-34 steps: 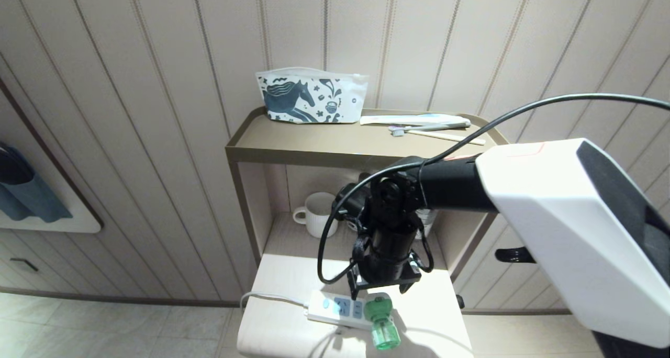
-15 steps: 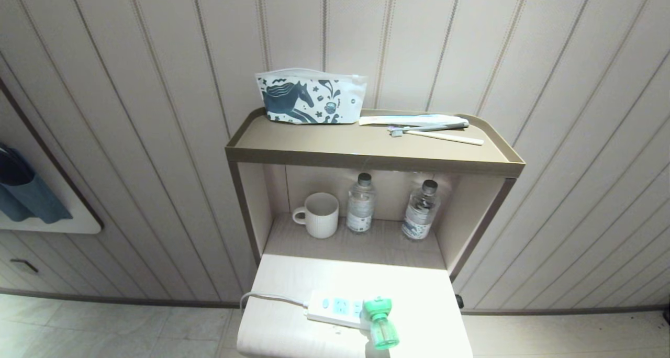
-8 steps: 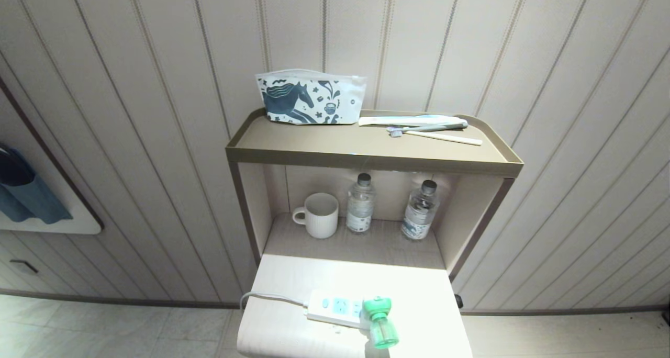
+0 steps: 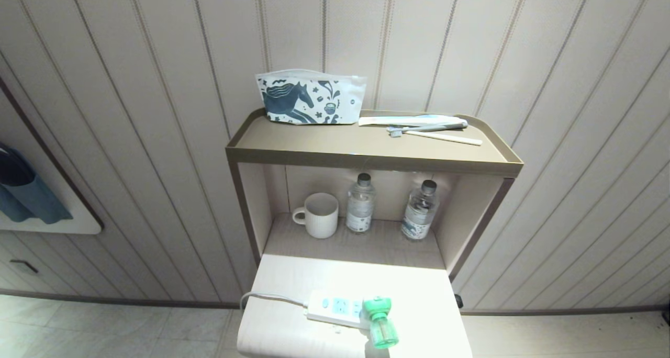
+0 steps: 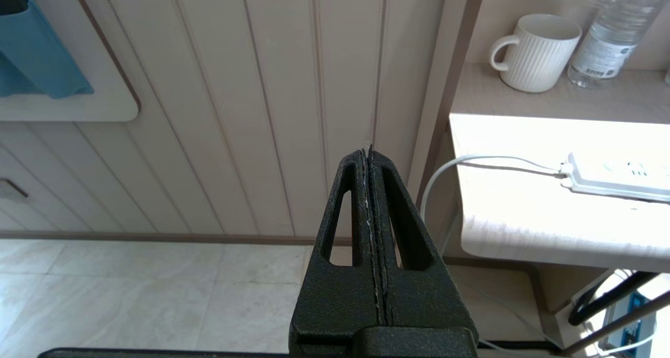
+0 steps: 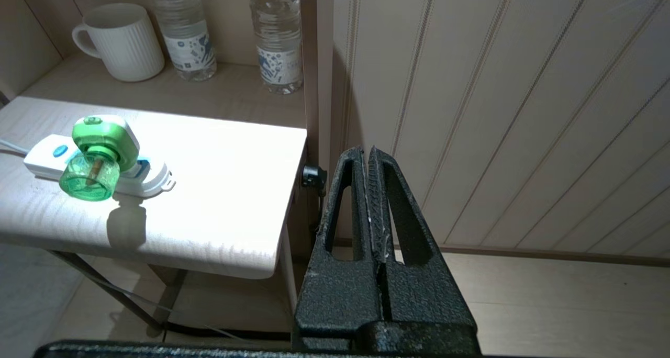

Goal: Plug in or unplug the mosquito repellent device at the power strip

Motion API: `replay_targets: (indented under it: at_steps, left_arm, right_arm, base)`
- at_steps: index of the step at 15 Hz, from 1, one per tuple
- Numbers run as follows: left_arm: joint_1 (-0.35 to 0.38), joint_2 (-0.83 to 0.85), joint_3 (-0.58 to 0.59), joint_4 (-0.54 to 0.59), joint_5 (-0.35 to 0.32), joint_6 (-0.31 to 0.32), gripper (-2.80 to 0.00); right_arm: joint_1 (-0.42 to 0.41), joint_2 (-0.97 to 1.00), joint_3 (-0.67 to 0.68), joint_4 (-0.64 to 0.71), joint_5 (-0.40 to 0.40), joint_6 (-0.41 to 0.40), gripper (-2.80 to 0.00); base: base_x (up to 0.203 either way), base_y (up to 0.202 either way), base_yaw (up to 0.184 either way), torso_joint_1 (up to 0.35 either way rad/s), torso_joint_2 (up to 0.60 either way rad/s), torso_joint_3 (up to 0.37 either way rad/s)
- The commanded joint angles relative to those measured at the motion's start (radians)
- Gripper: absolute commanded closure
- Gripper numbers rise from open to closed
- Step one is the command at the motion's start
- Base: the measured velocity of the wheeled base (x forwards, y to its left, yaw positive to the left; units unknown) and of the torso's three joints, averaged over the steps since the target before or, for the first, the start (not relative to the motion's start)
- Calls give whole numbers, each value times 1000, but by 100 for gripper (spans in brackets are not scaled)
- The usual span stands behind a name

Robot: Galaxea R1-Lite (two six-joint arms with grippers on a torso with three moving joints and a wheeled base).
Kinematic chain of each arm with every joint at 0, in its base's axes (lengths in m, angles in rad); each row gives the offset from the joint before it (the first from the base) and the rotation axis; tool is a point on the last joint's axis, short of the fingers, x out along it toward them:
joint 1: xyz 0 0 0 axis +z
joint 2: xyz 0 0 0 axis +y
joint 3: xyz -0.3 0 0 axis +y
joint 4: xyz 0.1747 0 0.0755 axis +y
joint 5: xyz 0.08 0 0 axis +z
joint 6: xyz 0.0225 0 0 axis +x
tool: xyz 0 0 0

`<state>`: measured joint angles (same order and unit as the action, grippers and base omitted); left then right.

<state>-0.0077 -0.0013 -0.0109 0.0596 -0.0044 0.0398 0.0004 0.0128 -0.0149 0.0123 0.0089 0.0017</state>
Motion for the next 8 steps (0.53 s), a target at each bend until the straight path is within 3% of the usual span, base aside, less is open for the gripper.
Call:
replay_targets:
  at_steps: [1,8]
  left_arm:
    - [0,1,0,0,0,0,0]
    - [0,1,0,0,0,0,0]
  right_arm:
    - [1,-10,12,-12,0,6,0]
    - [-2,-10,15,-17,-3,8,0]
  base:
    - [0,0,0,0,0,0]
    - [0,0,0,0,0,0]
